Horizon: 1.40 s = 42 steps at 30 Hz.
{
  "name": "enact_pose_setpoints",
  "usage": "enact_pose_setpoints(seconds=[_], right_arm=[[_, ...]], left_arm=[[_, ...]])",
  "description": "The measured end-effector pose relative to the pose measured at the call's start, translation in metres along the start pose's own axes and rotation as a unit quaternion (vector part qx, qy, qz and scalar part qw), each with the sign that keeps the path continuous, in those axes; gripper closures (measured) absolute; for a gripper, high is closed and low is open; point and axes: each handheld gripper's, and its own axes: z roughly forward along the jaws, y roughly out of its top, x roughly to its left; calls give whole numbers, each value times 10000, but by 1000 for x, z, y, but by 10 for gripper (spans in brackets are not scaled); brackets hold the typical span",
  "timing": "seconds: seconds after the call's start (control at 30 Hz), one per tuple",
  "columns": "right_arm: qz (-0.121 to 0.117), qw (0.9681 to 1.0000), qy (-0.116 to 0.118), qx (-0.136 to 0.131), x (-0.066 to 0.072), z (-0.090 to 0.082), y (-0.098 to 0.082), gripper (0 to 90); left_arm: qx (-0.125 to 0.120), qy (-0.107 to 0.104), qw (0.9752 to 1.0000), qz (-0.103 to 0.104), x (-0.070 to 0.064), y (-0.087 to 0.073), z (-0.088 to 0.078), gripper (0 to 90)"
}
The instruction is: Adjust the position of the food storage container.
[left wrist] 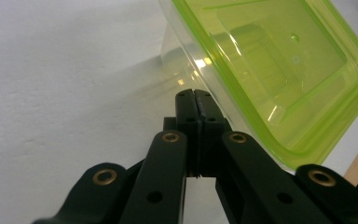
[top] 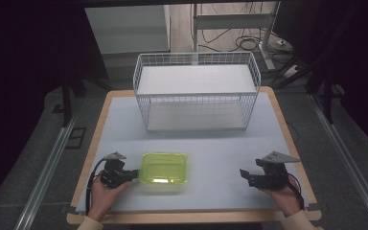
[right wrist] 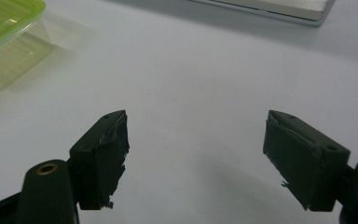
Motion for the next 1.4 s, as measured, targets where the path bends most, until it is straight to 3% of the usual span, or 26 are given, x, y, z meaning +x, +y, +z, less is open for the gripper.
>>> enact_pose_setpoints(seconds=[0.4,0.93,1.33,1.4], right_arm=[[5,10000,18,-1,1,0,0,220],[4,10000,42,13,1,0,0,220],[-4,10000,53,41,2,1,0,221],[5,10000,58,37,3,0,0,221]], left_arm=[[111,-109,9998,77,-13,5,12,900],[268,-332,9986,306,-49,27,46,900],[269,-411,9981,364,-57,37,62,900],[256,-379,9985,295,-55,37,61,900]])
